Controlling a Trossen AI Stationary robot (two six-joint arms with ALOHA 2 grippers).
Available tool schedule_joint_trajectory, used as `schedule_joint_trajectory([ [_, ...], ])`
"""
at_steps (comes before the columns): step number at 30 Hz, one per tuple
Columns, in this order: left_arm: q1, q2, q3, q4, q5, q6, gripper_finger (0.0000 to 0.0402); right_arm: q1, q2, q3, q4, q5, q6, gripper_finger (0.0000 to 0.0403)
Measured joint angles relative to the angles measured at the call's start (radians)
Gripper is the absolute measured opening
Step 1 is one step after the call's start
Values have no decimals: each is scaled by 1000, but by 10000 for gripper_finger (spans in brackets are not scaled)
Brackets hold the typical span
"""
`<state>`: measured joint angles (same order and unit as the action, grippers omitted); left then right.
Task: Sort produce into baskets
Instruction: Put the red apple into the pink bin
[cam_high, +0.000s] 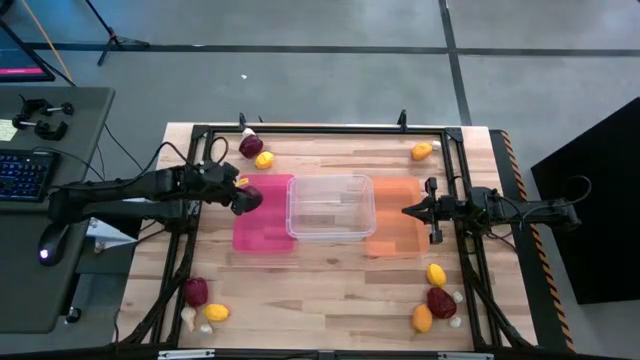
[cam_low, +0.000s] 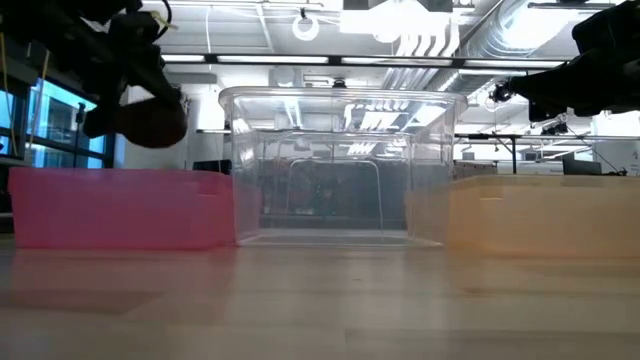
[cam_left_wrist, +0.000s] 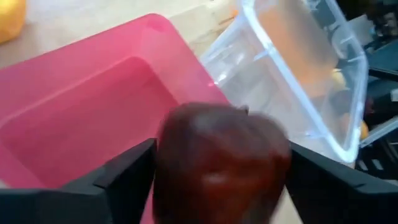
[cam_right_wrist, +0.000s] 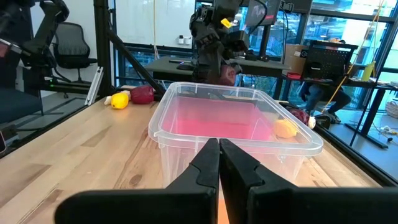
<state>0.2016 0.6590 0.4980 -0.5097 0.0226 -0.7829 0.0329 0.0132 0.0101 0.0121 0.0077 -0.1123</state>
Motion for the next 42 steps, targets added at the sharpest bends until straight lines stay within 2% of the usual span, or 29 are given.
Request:
schedule_joint_trajectory([
  [4, -1, 0, 0, 16, 82, -6, 376, 0, 0, 0, 0, 0, 0, 0],
  [6, -1, 0, 0, 36, 128, -30, 393, 0, 0, 0, 0, 0, 0, 0],
  [9, -1, -1, 0, 58, 127, -96, 393, 0, 0, 0, 0, 0, 0, 0],
  [15, -2, -4, 0, 147, 123, -381, 390, 0, 0, 0, 0, 0, 0, 0],
  [19, -2, -3, 2, 273, 112, -466, 390, 0, 0, 0, 0, 0, 0, 0],
  [22, 10, 26, 67, 226, 55, -457, 390, 0, 0, 0, 0, 0, 0, 0],
  [25, 66, 99, 180, 26, 6, -342, 390, 0, 0, 0, 0, 0, 0, 0],
  [28, 188, 197, 290, -136, 3, -135, 390, 0, 0, 0, 0, 0, 0, 0],
  [32, 409, 351, 389, -203, 57, 111, 390, 0, 0, 0, 0, 0, 0, 0],
  [36, 594, 553, 429, -234, 96, 354, 390, 0, 0, 0, 0, 0, 0, 0],
  [39, 664, 698, 469, -230, 62, 494, 390, 0, 0, 0, 0, 0, 0, 0],
  [42, 691, 811, 529, -241, -42, 607, 390, 0, 0, 0, 0, 0, 0, 0],
])
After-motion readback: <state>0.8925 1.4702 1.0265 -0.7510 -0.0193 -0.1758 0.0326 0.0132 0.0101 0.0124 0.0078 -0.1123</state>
